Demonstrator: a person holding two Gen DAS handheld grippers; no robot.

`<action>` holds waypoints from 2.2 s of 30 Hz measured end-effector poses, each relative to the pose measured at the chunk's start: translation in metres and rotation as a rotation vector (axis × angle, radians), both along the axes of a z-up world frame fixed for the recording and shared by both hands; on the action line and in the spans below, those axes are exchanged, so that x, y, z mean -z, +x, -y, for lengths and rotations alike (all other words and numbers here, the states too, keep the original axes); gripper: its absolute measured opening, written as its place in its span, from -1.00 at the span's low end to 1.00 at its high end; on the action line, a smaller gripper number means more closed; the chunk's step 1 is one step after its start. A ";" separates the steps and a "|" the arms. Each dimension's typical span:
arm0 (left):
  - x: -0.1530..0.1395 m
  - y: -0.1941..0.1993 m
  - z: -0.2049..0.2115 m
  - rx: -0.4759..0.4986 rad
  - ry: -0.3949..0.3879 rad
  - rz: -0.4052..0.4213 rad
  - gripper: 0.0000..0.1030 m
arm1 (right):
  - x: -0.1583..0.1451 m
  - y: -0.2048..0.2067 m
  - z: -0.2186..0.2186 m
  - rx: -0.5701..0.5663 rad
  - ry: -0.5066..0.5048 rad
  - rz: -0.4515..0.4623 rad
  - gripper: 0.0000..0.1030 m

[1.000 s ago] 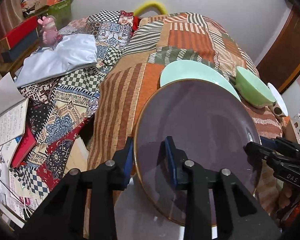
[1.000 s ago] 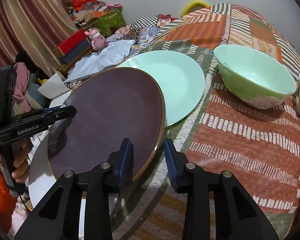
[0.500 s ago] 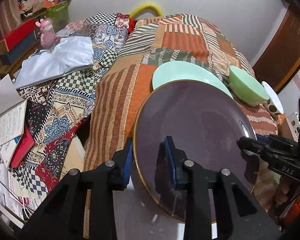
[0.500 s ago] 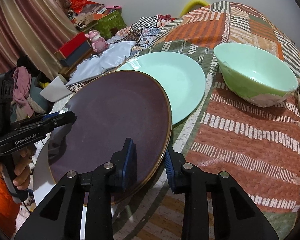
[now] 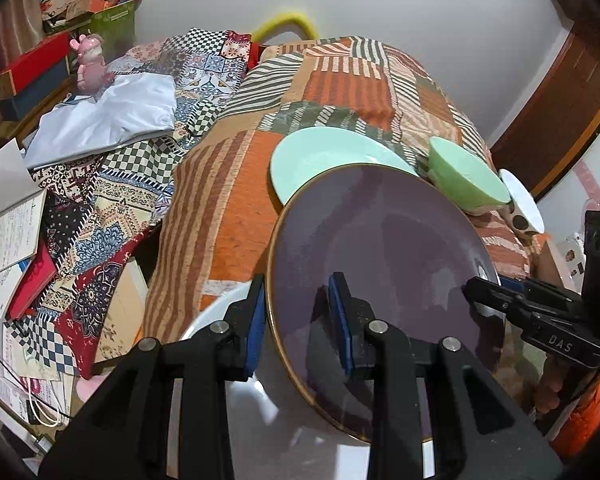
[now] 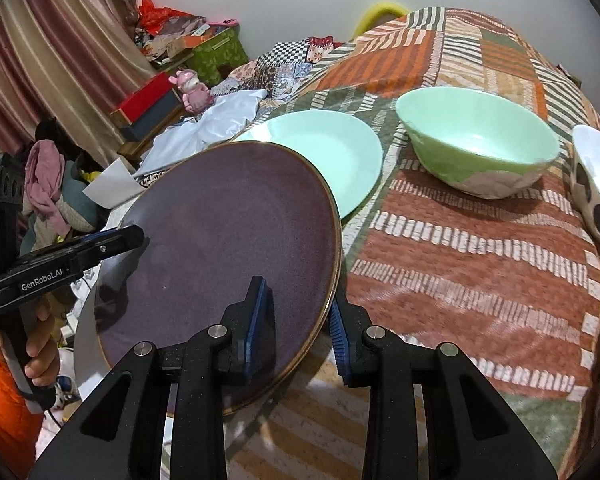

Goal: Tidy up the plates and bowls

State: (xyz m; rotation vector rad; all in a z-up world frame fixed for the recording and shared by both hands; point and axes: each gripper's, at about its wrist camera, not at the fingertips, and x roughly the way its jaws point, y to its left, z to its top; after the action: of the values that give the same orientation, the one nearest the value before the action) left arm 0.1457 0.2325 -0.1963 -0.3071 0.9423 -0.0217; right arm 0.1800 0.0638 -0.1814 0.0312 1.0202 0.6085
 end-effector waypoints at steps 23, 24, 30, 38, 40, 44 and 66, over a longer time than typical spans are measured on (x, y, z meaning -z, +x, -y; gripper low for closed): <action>-0.031 -0.026 0.081 0.075 -0.002 0.047 -0.41 | -0.021 -0.034 0.076 0.097 0.024 0.052 -0.47; -0.031 -0.027 0.087 0.083 -0.004 0.046 -0.41 | -0.021 -0.035 0.079 0.102 0.024 0.051 -0.47; -0.025 -0.029 0.112 0.118 -0.018 0.029 -0.41 | -0.013 -0.043 0.105 0.144 0.021 0.033 -0.47; -0.013 -0.025 0.134 0.150 -0.033 0.005 -0.41 | -0.006 -0.052 0.126 0.187 0.012 0.015 -0.47; -0.010 -0.023 0.138 0.159 -0.032 -0.004 -0.41 | -0.003 -0.054 0.131 0.197 0.008 0.013 -0.47; -0.004 -0.020 0.145 0.175 -0.035 -0.017 -0.41 | 0.000 -0.056 0.136 0.222 0.000 0.010 -0.47; 0.024 0.009 0.171 0.209 0.001 -0.073 -0.41 | 0.007 -0.051 0.151 0.316 -0.037 0.021 -0.47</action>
State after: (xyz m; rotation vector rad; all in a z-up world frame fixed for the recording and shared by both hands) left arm 0.1546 0.0615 -0.2208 -0.2082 1.0438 -0.2024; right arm 0.1286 -0.0874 -0.1889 0.1510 0.9812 0.3012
